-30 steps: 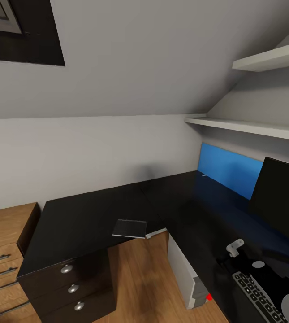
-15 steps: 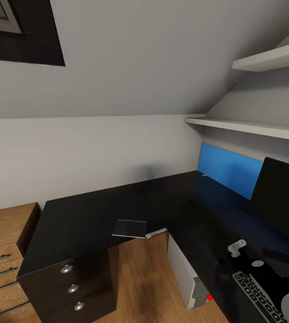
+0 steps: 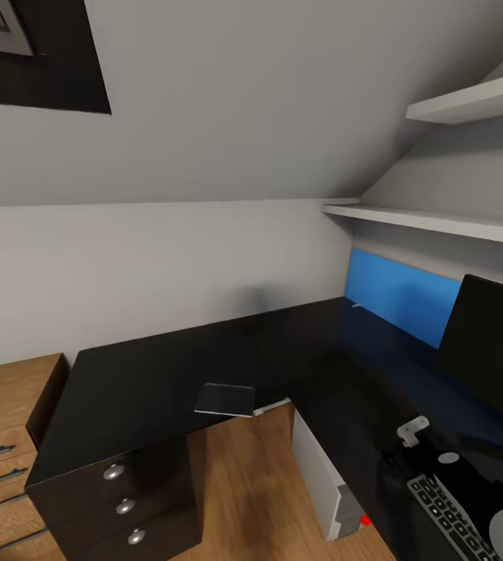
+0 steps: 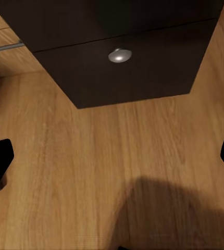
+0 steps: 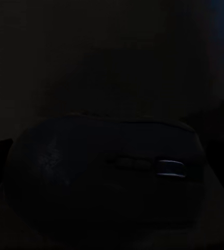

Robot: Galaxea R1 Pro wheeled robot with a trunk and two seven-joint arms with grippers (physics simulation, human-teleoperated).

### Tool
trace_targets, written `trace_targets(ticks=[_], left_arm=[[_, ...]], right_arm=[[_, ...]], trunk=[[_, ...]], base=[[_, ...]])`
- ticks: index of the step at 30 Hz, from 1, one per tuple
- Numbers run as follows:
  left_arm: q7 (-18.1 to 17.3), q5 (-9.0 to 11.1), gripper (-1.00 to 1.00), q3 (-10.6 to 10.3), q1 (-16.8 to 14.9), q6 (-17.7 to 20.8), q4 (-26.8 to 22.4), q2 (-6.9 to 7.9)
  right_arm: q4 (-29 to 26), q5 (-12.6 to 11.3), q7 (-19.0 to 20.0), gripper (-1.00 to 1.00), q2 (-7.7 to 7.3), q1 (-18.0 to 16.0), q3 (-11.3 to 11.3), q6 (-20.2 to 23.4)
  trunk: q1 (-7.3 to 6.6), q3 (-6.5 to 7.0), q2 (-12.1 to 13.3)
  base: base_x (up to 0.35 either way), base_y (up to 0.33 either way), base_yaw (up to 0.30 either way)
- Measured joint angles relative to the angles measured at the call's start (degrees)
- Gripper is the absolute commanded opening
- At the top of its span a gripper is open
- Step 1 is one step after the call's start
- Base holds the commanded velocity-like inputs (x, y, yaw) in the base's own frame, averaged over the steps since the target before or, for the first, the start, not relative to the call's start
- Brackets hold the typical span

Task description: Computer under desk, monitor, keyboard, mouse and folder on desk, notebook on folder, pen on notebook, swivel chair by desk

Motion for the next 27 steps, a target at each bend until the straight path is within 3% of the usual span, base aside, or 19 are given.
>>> trace_targets(ticks=[13,14,27], left_arm=[[0.0,0.0,1.0,-0.3,0.0,0.0,0.0,0.01],[0.0,0.0,1.0,-0.3,0.0,0.0,0.0,0.01],[0.1,0.1,1.0,-0.3,0.0,0.0,0.0,0.01]], right_arm=[[0.0,0.2,0.0,-1.0,0.07,0.0,0.0,0.1],[0.0,0.2,0.0,1.0,0.07,0.0,0.0,0.1],[-0.4,0.2,0.1,1.0,0.12,0.0,0.0,0.1]], trunk=[[0.01,0.0,0.0],[0.01,0.0,0.0],[0.01,0.0,0.0]], base=[[0.01,0.0,0.0],[0.0,0.0,0.0],[0.0,0.0,0.0]])
